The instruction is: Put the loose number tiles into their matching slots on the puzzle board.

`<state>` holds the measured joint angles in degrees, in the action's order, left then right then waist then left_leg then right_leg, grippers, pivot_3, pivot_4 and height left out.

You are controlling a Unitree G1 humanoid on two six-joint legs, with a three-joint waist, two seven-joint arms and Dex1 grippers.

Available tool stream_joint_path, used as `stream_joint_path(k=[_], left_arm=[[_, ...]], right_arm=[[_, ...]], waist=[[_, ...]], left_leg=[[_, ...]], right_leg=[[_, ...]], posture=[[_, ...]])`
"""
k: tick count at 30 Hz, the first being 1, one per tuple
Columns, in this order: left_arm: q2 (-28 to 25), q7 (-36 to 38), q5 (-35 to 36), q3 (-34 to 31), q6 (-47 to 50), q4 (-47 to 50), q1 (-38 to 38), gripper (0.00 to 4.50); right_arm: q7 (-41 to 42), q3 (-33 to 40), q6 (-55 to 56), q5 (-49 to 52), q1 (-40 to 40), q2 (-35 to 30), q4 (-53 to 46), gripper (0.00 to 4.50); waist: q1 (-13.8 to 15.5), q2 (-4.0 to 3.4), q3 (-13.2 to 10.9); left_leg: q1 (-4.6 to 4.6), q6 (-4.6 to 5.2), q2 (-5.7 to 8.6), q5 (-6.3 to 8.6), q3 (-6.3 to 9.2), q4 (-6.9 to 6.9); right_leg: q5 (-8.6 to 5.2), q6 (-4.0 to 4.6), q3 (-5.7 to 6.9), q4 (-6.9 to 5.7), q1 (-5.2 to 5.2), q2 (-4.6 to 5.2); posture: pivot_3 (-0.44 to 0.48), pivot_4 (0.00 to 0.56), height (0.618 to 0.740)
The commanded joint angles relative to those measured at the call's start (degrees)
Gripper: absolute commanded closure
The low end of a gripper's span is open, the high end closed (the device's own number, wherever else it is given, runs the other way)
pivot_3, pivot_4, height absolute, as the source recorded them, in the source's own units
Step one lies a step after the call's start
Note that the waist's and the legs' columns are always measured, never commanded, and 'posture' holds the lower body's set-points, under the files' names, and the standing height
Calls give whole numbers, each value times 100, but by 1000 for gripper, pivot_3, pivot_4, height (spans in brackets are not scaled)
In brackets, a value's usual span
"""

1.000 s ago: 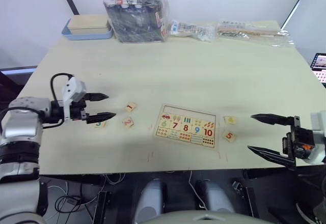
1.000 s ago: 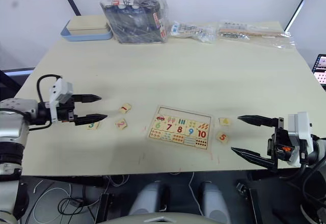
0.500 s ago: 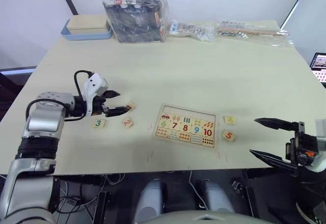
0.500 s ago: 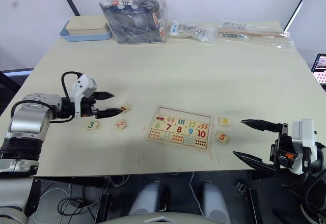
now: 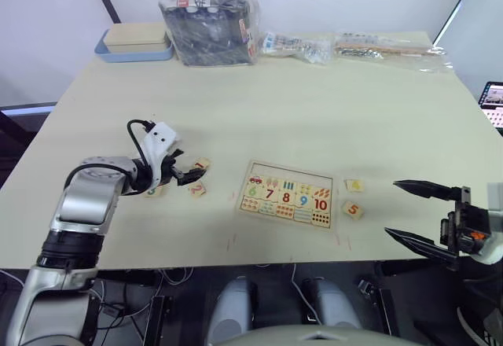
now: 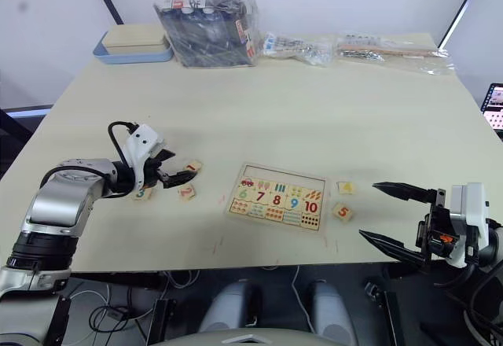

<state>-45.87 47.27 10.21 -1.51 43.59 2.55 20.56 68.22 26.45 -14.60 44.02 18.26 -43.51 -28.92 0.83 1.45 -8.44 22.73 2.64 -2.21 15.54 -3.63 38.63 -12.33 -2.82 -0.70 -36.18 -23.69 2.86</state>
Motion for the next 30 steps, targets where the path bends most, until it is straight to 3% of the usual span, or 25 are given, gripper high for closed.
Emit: stream_joint_path(k=[1, 11, 14, 15, 16, 24, 27, 29, 30], left_arm=[[22, -188, 11, -23, 171, 332, -38, 26], [325, -652, 149, 77, 1022, 631, -69, 26], [373, -699, 169, 57, 1078, 540, -31, 915], [368, -702, 161, 61, 1055, 505, -27, 1518], [364, -697, 157, 64, 1030, 477, -29, 1842], [382, -684, 169, 52, 937, 374, -74, 1842], [360, -658, 199, 19, 952, 348, -115, 2600], [338, -646, 218, -4, 926, 334, -143, 3539], [328, -627, 240, -48, 866, 332, -146, 3587]], right_arm=[[0, 142, 107, 51, -10, 2, -114, 0], [-14, 186, 124, 57, 94, 40, -158, 0], [-5, 203, 148, 53, 135, 57, -166, 0], [-6, 206, 155, 52, 143, 62, -169, 0], [-5, 209, 165, 53, 147, 66, -169, 0], [1, 219, 268, 33, 152, 62, -107, 0], [-17, 191, 286, 15, 136, 66, -98, 0], [-25, 167, 297, -2, 130, 79, -97, 0], [-36, 149, 319, -18, 117, 101, -88, 0]], waist=[[0, 0, 0], [14, -5, 3], [15, -5, 4], [13, -4, 4], [10, -5, 4], [8, -5, 5], [7, -5, 5], [6, -6, 5], [6, -6, 5]], left_leg=[[0, 0, 0, 0, 0, 0], [-4, 0, 1, 0, 3, 0], [-6, 0, 2, 0, 4, 0], [-6, 0, 3, 0, 4, 0], [-7, 0, 3, 0, 4, 0], [-9, 0, 3, 0, 4, 0], [-9, 0, 3, 0, 3, 0], [-10, 0, 3, 0, 3, 0], [-10, 0, 3, 0, 2, 0]], right_leg=[[0, 0, 0, 0, 0, 0], [0, 0, 0, -2, 4, 1], [-3, 5, 0, -2, 7, 1], [-4, 6, 0, -2, 7, 1], [-4, 7, 0, -3, 7, 1], [-9, 16, 0, -4, 8, 0], [-10, 17, -1, -4, 8, 0], [-10, 17, -1, -4, 8, 0], [-10, 17, -2, -5, 8, 0]], posture=[[0, 150, 740], [0, 150, 740], [0, 150, 740], [0, 150, 740], [0, 150, 740], [0, 150, 740], [0, 150, 740], [0, 150, 740], [0, 150, 740]])
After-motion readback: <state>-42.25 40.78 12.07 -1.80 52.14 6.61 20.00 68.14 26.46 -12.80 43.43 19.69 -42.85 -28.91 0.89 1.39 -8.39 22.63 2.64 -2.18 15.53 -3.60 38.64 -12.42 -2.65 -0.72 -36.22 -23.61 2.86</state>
